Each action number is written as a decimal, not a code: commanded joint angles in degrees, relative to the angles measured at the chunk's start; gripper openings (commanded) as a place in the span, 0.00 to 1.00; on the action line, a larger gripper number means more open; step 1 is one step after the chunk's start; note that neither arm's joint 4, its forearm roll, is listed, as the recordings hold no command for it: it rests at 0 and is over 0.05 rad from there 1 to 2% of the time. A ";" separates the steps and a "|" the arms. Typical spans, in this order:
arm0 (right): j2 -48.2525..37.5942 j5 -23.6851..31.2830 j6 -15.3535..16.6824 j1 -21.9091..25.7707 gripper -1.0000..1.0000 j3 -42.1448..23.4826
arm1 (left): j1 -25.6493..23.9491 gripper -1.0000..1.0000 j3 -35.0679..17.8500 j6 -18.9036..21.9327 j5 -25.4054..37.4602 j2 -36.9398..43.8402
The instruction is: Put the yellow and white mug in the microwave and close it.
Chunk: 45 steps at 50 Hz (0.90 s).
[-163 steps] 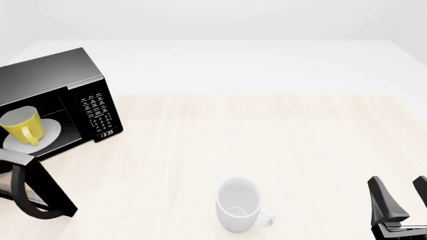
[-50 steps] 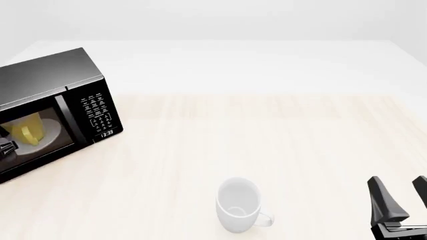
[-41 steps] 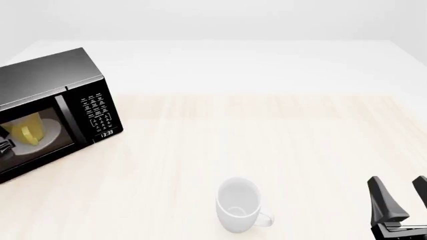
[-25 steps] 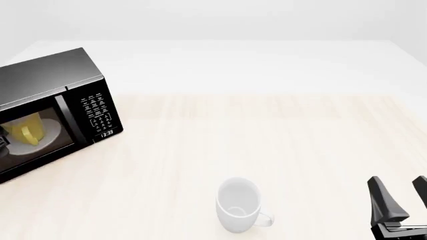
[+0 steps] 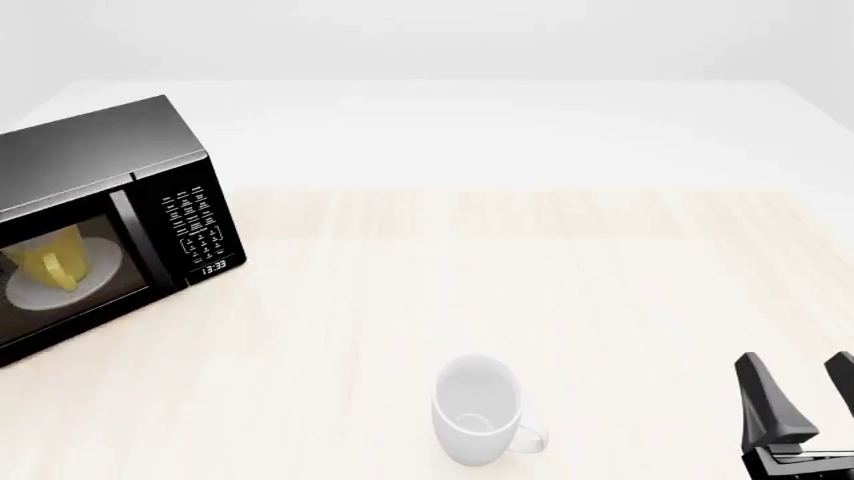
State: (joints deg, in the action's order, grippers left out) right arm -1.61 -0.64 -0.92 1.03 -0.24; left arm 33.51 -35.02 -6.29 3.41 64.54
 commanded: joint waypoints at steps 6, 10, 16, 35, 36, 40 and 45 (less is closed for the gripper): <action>0.10 0.02 0.06 0.01 1.00 0.05 | -0.37 1.00 1.72 0.25 5.67 -11.88; 0.11 0.02 0.05 0.00 1.00 0.05 | -0.56 1.00 1.90 0.62 7.70 -14.82; 0.10 0.01 0.07 0.00 1.00 0.05 | -1.00 1.00 1.20 0.51 11.23 -19.28; 0.09 0.01 0.07 0.01 1.00 0.05 | -2.19 1.00 -2.34 -1.31 21.32 -29.65; 0.12 0.03 0.06 -0.01 1.00 0.05 | -2.13 1.00 -2.54 -1.25 21.71 -30.02; 0.08 0.01 0.06 0.00 1.00 0.05 | -2.64 1.00 -4.11 -1.64 24.10 -32.12; 0.08 0.01 0.06 0.00 1.00 0.05 | -3.30 1.00 -6.05 -2.50 27.87 -35.38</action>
State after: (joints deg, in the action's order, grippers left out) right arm -1.62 -0.64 -0.92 1.03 -0.24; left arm 30.80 -38.40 -7.05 25.97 34.69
